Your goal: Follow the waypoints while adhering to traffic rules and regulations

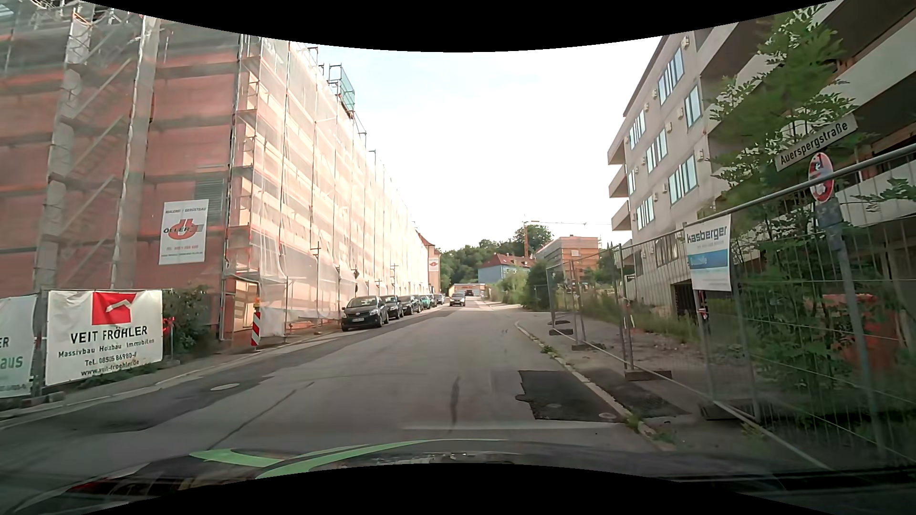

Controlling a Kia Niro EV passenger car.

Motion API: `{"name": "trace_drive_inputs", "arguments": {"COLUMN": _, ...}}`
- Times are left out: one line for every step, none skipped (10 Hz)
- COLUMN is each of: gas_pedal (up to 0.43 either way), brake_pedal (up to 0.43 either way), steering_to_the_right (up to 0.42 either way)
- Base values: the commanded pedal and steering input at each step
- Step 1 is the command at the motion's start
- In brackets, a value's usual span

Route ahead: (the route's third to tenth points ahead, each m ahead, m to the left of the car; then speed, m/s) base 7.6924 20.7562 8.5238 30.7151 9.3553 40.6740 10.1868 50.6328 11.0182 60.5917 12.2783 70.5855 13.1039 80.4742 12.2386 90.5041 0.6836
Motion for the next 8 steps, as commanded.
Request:
{"name": "trace_drive_inputs", "arguments": {"gas_pedal": 0.000, "brake_pedal": 0.024, "steering_to_the_right": 0.000}}
{"name": "trace_drive_inputs", "arguments": {"gas_pedal": 0.000, "brake_pedal": 0.024, "steering_to_the_right": 0.000}}
{"name": "trace_drive_inputs", "arguments": {"gas_pedal": 0.000, "brake_pedal": 0.024, "steering_to_the_right": 0.001}}
{"name": "trace_drive_inputs", "arguments": {"gas_pedal": 0.000, "brake_pedal": 0.030, "steering_to_the_right": 0.001}}
{"name": "trace_drive_inputs", "arguments": {"gas_pedal": 0.000, "brake_pedal": 0.043, "steering_to_the_right": 0.001}}
{"name": "trace_drive_inputs", "arguments": {"gas_pedal": 0.000, "brake_pedal": 0.049, "steering_to_the_right": 0.000}}
{"name": "trace_drive_inputs", "arguments": {"gas_pedal": 0.000, "brake_pedal": 0.055, "steering_to_the_right": 0.001}}
{"name": "trace_drive_inputs", "arguments": {"gas_pedal": 0.000, "brake_pedal": 0.067, "steering_to_the_right": 0.000}}
